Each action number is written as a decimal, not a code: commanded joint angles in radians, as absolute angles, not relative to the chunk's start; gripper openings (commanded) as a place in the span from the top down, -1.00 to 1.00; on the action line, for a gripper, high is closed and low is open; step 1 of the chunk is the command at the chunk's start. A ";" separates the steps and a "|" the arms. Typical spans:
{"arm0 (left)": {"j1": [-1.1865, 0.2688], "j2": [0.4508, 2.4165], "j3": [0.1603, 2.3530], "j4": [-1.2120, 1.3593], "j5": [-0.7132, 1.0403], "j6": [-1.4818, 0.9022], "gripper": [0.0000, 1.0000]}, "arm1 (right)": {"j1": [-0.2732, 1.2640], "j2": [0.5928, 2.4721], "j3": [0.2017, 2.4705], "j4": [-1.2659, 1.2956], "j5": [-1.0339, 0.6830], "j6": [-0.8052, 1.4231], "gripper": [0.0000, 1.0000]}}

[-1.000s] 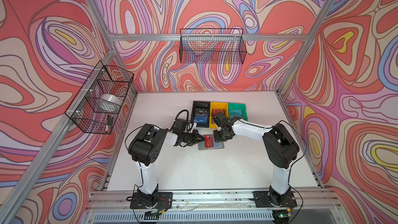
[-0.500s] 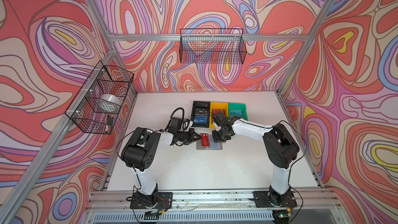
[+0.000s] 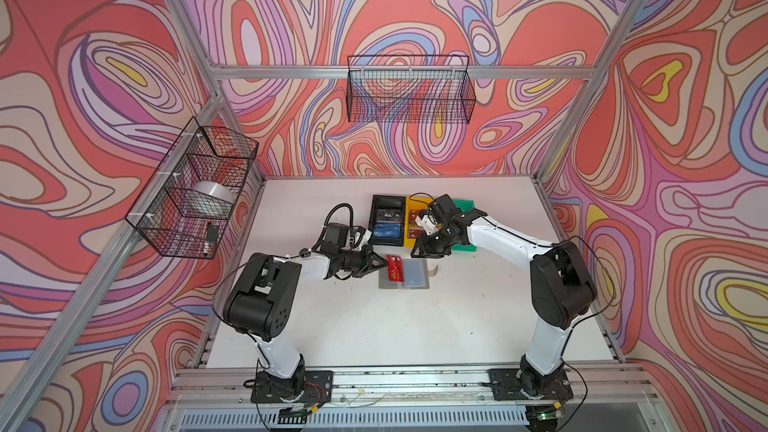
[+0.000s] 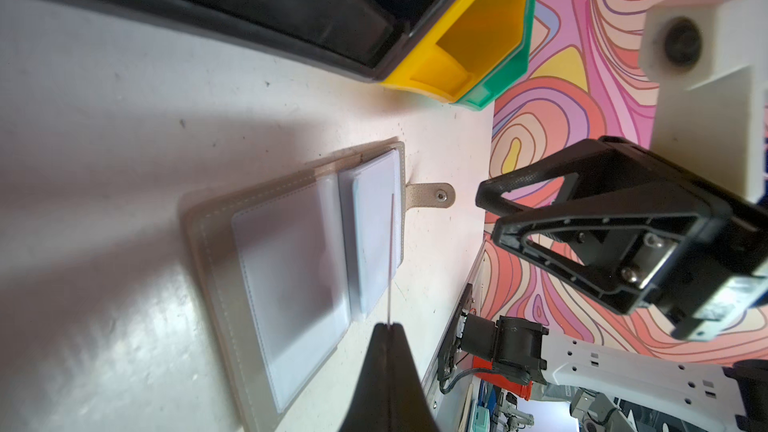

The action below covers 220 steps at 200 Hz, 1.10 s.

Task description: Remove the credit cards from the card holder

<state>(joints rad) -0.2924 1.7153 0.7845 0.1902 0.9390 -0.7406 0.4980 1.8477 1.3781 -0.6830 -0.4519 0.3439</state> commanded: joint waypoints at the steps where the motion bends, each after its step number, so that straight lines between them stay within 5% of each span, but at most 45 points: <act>1: -0.285 1.677 0.788 0.226 0.996 -0.755 1.00 | 0.495 1.870 1.384 -0.670 -0.594 0.307 0.28; 63: -0.286 1.725 0.719 0.589 1.070 -0.978 1.00 | 0.494 1.919 1.374 -0.617 -0.711 0.299 0.25; 102: -0.297 1.731 0.715 0.581 1.046 -0.971 1.00 | 0.495 1.925 1.362 -0.577 -0.776 0.304 0.26; 220: -0.307 1.782 0.709 0.650 1.046 -1.006 1.00 | 0.494 1.889 1.321 -0.502 -0.897 0.319 1.00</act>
